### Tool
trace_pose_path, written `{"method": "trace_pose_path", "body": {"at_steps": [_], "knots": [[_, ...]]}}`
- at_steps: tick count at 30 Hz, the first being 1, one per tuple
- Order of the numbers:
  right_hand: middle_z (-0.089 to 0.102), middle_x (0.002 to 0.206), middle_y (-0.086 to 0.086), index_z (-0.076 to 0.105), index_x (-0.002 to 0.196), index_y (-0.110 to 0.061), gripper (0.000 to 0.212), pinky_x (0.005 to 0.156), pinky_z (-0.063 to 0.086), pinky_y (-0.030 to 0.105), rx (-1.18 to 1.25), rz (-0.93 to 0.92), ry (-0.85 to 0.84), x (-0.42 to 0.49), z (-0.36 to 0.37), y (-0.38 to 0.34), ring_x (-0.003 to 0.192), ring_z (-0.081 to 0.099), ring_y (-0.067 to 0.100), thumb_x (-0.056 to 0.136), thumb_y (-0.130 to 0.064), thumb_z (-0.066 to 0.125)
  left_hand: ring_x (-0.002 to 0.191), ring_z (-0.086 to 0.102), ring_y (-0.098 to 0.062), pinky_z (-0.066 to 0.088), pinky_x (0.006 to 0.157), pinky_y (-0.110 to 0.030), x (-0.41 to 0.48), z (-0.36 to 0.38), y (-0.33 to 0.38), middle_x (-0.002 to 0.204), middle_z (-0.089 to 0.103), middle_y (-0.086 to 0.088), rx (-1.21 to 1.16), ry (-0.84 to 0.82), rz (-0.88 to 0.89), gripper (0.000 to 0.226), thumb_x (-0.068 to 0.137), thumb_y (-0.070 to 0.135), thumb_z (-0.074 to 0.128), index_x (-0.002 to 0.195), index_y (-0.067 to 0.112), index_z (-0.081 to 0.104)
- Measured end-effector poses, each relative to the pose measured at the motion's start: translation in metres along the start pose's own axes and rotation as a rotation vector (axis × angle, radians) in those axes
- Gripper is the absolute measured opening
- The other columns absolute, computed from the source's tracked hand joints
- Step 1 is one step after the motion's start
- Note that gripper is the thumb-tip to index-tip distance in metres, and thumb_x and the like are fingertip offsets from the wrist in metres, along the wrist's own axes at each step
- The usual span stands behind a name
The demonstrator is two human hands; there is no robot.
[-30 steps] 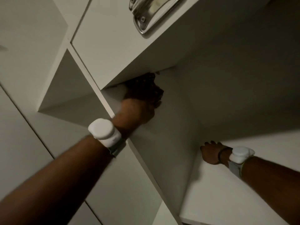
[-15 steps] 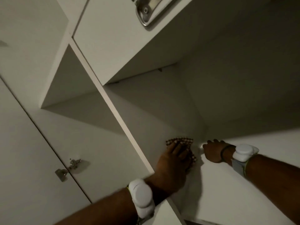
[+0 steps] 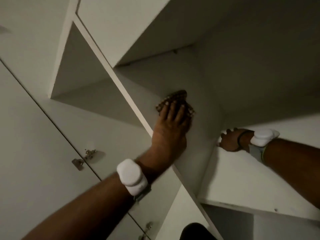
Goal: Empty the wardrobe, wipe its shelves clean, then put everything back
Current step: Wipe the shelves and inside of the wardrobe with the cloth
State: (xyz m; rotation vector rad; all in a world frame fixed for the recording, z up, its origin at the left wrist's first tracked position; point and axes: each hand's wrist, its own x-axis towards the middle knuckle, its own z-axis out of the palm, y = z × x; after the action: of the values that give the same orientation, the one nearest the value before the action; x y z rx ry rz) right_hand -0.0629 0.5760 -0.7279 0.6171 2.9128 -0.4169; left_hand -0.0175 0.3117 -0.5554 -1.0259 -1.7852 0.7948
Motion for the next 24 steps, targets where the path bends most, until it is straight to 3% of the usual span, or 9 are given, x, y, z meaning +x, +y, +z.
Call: {"method": "trace_pose_path", "body": {"at_steps": [3,5,7,10,14,17,21,24], "knots": [[0.013,0.167,0.012,0.012,0.160,-0.014,0.068,0.124,0.008,0.042,0.056,0.045,0.056,-0.047,-0.018,-0.015,0.154,0.013,0.031,0.107,-0.055,0.017,0.148,0.029,-0.038,0.012,0.123,-0.057,-0.053,0.023,0.074,0.157,0.042,-0.007,-0.024,-0.207,0.266,0.053,0.096,0.033,0.045,0.148,0.024,0.049],[0.013,0.166,0.015,0.010,0.160,-0.010,0.061,0.122,0.010,0.037,-0.005,0.009,0.074,-0.059,-0.027,-0.022,0.153,0.014,0.031,0.110,-0.045,0.014,0.143,0.041,-0.031,0.016,0.124,-0.053,-0.072,0.028,0.101,0.150,0.051,-0.001,-0.049,-0.272,0.341,0.053,0.091,0.039,0.054,0.143,0.027,0.056],[0.014,0.166,0.015,0.011,0.160,-0.010,0.061,0.122,0.011,0.039,-0.068,-0.008,0.069,-0.061,-0.023,-0.024,0.153,0.014,0.032,0.110,-0.045,0.014,0.145,0.039,-0.029,0.016,0.123,-0.049,-0.075,0.030,0.102,0.152,0.049,0.001,-0.068,-0.277,0.335,0.059,0.089,0.045,0.060,0.145,0.029,0.053],[0.017,0.166,0.013,0.016,0.160,-0.017,0.064,0.123,0.015,0.047,-0.091,0.023,0.081,-0.054,-0.015,-0.016,0.152,0.016,0.037,0.107,-0.053,0.017,0.150,0.027,-0.031,0.013,0.125,-0.049,-0.055,0.028,0.068,0.159,0.040,0.001,-0.090,-0.129,0.337,0.054,0.095,0.042,0.047,0.149,0.030,0.047],[0.006,0.168,0.012,0.011,0.161,-0.021,0.079,0.123,0.012,0.055,-0.098,0.033,0.087,-0.037,-0.012,-0.009,0.153,0.008,0.039,0.098,-0.068,0.018,0.139,0.044,-0.036,0.026,0.119,-0.050,0.001,-0.018,-0.042,0.144,0.056,-0.007,-0.152,0.188,0.066,0.047,0.096,0.027,0.041,0.139,0.020,0.061],[0.008,0.167,0.012,0.012,0.161,-0.019,0.078,0.122,0.013,0.055,-0.078,0.064,0.110,-0.031,-0.010,-0.009,0.153,0.009,0.039,0.099,-0.067,0.017,0.123,0.053,-0.034,0.032,0.109,-0.045,0.020,-0.054,-0.107,0.133,0.064,-0.005,-0.004,0.189,-0.119,0.047,0.099,0.037,0.035,0.136,0.022,0.062],[0.005,0.168,0.012,0.010,0.161,-0.020,0.077,0.122,0.010,0.055,0.013,0.064,0.108,-0.025,-0.014,-0.009,0.153,0.007,0.039,0.100,-0.067,0.015,0.138,0.041,-0.039,0.022,0.119,-0.052,0.001,-0.040,-0.069,0.146,0.053,-0.009,-0.048,0.244,-0.071,0.048,0.100,0.030,0.039,0.145,0.019,0.054],[0.020,0.165,0.012,0.021,0.159,-0.022,0.071,0.122,0.014,0.053,0.114,0.037,0.156,-0.032,-0.009,-0.009,0.150,0.021,0.037,0.101,-0.062,0.013,0.146,0.032,-0.041,0.016,0.123,-0.054,-0.039,-0.007,0.000,0.154,0.044,-0.013,-0.111,0.108,0.089,0.059,0.090,0.028,0.042,0.147,0.016,0.051]]}}
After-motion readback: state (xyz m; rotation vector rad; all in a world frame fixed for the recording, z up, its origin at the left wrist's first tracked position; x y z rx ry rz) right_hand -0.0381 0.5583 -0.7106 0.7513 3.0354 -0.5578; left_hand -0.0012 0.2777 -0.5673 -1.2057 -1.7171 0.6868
